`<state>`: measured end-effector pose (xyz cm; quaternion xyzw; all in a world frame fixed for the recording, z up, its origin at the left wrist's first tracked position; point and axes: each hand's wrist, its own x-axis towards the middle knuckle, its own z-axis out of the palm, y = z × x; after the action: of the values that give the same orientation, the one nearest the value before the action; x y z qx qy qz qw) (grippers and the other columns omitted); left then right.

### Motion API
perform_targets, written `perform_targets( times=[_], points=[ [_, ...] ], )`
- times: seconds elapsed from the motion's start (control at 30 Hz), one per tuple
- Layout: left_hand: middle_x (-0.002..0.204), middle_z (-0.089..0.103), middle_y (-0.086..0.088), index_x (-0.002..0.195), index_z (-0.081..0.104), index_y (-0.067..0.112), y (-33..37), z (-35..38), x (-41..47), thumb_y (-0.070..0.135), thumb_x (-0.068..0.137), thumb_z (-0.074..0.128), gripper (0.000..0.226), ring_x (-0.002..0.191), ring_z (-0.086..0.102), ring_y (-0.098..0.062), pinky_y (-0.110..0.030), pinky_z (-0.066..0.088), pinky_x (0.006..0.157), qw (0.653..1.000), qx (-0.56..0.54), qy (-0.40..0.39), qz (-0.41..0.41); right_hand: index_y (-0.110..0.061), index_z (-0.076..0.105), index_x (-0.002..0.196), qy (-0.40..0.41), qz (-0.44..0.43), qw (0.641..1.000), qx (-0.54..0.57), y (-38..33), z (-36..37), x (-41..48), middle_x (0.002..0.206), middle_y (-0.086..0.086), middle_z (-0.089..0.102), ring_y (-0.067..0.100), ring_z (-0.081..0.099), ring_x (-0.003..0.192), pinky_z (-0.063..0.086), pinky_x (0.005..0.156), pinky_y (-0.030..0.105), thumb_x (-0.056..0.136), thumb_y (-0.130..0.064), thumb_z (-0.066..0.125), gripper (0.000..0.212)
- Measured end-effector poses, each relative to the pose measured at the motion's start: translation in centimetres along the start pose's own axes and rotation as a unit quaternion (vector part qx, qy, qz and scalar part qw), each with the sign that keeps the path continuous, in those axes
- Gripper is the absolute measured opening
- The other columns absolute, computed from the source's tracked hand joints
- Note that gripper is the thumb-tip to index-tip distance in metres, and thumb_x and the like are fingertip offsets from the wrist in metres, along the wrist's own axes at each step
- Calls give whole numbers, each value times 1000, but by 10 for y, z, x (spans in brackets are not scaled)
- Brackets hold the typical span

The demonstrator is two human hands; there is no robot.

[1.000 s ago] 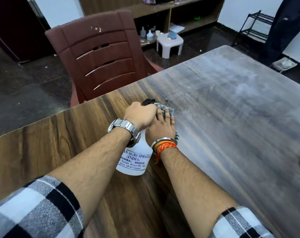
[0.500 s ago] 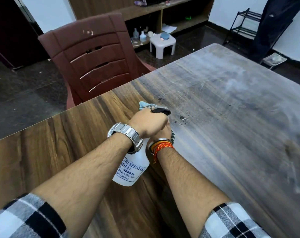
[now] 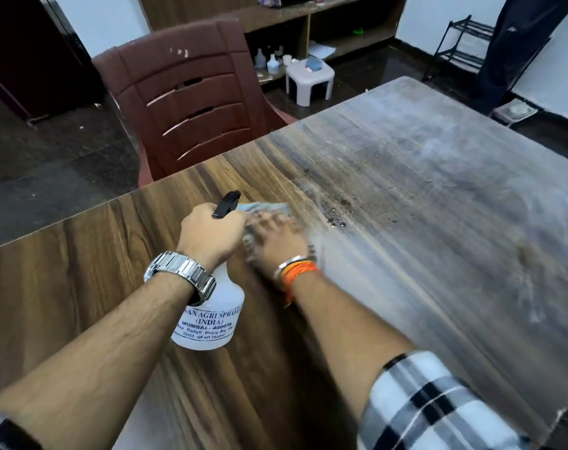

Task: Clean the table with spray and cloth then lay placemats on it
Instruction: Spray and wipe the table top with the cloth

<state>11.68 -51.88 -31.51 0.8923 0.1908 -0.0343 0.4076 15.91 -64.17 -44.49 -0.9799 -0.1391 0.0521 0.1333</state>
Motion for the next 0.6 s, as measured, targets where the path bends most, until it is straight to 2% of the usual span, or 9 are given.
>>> perform_targets(
  times=[0.03, 0.1, 0.2, 0.3, 0.33, 0.4, 0.47, 0.53, 0.6],
  points=[
    [76, 63, -6, 80, 64, 7, -5, 0, -5, 23, 89, 56, 20, 72, 56, -31, -32, 34, 56, 1000, -6, 1, -3, -24, 22, 150, 28, 30, 999, -29, 25, -5, -6, 158, 4, 21, 27, 18, 144, 11, 117, 46, 92, -43, 35, 62],
    [77, 64, -9, 80, 64, 6, -14, -4, -16, 25, 89, 55, 23, 77, 61, -36, -33, 36, 58, 1000, -24, 0, -5, -19, 19, 151, 67, 168, 982, -53, 95, -24, -31, 158, 9, 19, 31, 16, 145, 8, 119, 48, 84, -45, 25, 73],
    [78, 67, -10, 76, 62, 11, -24, -11, -28, 26, 85, 55, 19, 84, 69, -42, -35, 43, 64, 999, -42, -9, -17, -14, 18, 151, 97, 368, 925, -16, 203, -49, -104, 158, 15, 18, 35, 15, 144, 10, 118, 48, 89, -46, 25, 71],
    [74, 65, -9, 76, 59, 11, -30, -18, -44, 23, 81, 54, 14, 79, 71, -43, -35, 45, 63, 999, -33, -24, -8, -19, 17, 151, 114, 470, 875, 11, 213, -54, -144, 158, 11, 17, 37, 13, 144, 7, 118, 47, 94, -39, 30, 62],
    [74, 63, -8, 76, 58, 11, -31, -21, -51, 23, 81, 54, 14, 77, 69, -42, -34, 44, 61, 999, -29, -26, 1, -19, 19, 151, 111, 477, 872, 3, 200, -52, -143, 158, 10, 18, 37, 14, 143, 8, 118, 48, 94, -39, 30, 61],
    [74, 60, -7, 79, 57, 8, -30, -28, -65, 21, 85, 54, 15, 67, 60, -32, -31, 37, 56, 999, -24, -25, 18, -17, 26, 150, 98, 419, 903, -15, 155, -43, -129, 157, 10, 23, 35, 19, 143, 10, 118, 48, 92, -43, 29, 63],
    [73, 58, -7, 80, 59, 6, -29, -37, -76, 18, 88, 54, 16, 61, 50, -24, -32, 33, 53, 999, -29, -17, 27, -19, 32, 147, 83, 309, 947, -10, 90, -22, -112, 154, 9, 30, 33, 22, 142, 11, 118, 47, 92, -43, 31, 61],
    [73, 58, -6, 77, 59, 7, -29, -42, -86, 19, 87, 55, 16, 61, 48, -24, -33, 32, 54, 999, -34, -16, 31, -22, 34, 146, 52, 179, 982, -19, 10, 3, -112, 153, 5, 34, 30, 22, 143, 10, 118, 47, 92, -45, 30, 59],
    [70, 56, -5, 71, 53, 11, -28, -45, -97, 20, 87, 56, 18, 64, 45, -26, -34, 31, 54, 998, -36, -25, 39, -27, 30, 147, 12, 44, 999, -25, -60, 19, -136, 155, 1, 30, 26, 18, 144, 7, 119, 48, 94, -48, 29, 57]
  ],
)
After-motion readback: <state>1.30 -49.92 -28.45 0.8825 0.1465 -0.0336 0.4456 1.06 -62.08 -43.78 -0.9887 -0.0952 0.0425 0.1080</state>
